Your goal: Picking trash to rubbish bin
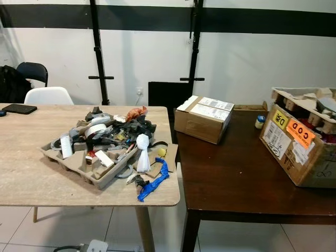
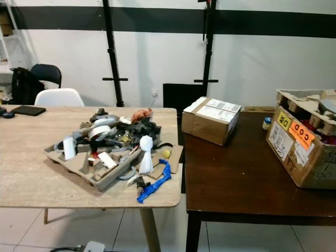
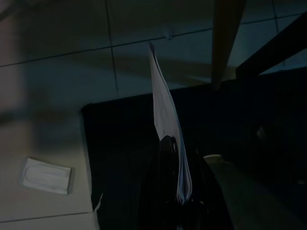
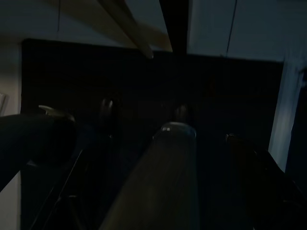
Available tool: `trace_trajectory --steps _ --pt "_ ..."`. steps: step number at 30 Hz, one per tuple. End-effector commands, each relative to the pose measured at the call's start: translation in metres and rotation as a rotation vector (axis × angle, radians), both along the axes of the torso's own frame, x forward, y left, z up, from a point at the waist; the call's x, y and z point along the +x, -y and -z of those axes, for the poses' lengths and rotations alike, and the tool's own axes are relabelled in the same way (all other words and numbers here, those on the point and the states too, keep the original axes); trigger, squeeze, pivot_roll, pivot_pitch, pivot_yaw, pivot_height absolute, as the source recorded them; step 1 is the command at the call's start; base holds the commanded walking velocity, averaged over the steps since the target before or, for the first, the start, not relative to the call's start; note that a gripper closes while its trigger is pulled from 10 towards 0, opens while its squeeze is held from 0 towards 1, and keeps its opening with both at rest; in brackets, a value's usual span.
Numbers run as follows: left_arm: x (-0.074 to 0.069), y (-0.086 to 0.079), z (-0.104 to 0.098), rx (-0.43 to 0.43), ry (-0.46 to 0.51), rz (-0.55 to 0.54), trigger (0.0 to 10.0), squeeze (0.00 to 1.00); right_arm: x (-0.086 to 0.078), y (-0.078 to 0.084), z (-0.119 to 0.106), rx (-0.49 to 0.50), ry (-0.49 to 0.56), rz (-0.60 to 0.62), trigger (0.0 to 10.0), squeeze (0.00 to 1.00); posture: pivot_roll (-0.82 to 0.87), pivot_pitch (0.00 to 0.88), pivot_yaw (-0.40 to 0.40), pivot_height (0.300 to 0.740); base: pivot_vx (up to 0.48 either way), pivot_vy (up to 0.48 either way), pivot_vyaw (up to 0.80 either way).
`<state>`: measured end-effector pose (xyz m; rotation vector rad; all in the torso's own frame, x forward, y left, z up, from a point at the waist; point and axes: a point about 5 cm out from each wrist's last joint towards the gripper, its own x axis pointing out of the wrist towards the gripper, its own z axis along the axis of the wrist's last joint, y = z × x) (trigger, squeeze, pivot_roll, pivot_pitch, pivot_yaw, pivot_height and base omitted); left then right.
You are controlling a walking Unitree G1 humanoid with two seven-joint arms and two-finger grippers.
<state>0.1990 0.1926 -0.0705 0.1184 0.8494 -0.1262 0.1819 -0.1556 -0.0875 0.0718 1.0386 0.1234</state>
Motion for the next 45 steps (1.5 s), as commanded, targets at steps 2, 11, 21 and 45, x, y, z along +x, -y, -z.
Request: trace_trajectory --steps 2,11,21,45 --pt "-0.002 -0.001 0.001 0.017 -0.006 0.015 10.0 0.00 0.003 0.000 -0.001 -0.005 0.009 -0.006 10.0 0.00 0.13 0.000 -0.029 0.740 0.000 0.000 0.00" --pt "0.002 -0.011 -0.004 0.008 0.057 -0.069 10.0 0.00 0.014 -0.010 -0.007 0.051 0.068 -0.009 10.0 0.00 0.14 0.000 -0.039 0.740 0.000 0.000 0.00" --pt "0.012 -0.017 -0.009 0.051 0.050 -0.080 10.0 0.00 0.001 -0.010 0.000 0.037 -0.037 -0.017 10.0 0.00 0.09 0.000 -0.006 0.740 0.000 0.000 0.00" --pt "0.020 0.001 -0.010 -0.011 0.052 -0.105 10.0 0.00 -0.001 0.019 0.000 -0.094 -0.035 0.063 10.0 0.00 0.05 0.000 -0.017 0.740 0.000 -0.126 0.00"
